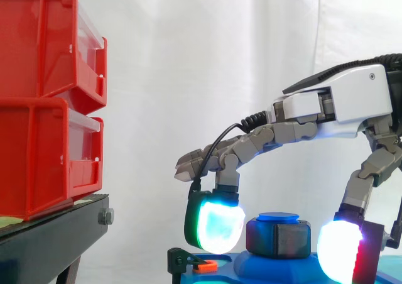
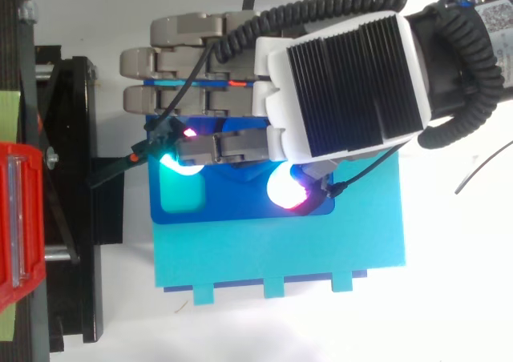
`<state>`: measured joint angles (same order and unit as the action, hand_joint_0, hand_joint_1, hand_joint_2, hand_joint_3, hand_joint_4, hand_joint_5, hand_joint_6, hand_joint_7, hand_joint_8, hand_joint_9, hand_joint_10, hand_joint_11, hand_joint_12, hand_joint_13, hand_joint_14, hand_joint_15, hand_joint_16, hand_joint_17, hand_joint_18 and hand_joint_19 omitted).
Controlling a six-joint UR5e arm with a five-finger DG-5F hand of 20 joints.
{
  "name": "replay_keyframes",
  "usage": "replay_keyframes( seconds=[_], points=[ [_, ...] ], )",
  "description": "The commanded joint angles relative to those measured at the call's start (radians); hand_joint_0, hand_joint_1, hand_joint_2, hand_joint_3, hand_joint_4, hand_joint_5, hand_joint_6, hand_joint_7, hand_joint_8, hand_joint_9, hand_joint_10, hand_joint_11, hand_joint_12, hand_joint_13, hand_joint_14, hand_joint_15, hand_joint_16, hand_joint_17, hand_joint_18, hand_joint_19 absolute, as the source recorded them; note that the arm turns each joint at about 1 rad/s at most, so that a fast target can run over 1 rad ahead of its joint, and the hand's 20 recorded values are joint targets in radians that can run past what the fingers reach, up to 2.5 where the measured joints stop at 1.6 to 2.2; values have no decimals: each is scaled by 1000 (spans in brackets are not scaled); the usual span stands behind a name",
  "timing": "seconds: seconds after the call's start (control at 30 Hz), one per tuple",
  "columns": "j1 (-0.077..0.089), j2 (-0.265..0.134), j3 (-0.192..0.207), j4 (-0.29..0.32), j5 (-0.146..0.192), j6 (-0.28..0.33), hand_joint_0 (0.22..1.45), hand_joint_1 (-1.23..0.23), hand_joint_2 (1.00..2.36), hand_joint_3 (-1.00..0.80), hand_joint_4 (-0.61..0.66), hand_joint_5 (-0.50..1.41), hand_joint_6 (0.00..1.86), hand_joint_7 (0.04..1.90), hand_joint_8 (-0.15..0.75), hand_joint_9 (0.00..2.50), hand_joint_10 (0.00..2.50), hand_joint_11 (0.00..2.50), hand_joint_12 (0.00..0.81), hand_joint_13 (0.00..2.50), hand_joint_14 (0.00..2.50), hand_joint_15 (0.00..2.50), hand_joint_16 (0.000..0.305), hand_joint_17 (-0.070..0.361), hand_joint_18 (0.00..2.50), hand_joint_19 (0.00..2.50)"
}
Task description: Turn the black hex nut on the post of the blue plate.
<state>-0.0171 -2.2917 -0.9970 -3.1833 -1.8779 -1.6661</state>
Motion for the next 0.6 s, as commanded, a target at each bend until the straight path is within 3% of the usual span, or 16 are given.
replay_keyframes(
  seconds=[0.0,0.3,0.57],
  points=[
    [0,2,-6,5,-1,5,451,-828,1000,-500,176,-207,503,880,207,192,0,14,351,25,2,64,55,124,0,206],
    [-3,0,-5,-1,-3,5,474,-818,1000,-500,185,-192,503,964,205,202,0,23,342,30,2,63,53,119,0,195],
    [-6,2,-5,-1,-4,5,498,-767,1010,-365,181,-179,502,1056,200,214,0,29,335,29,3,64,51,115,0,205]
  ],
)
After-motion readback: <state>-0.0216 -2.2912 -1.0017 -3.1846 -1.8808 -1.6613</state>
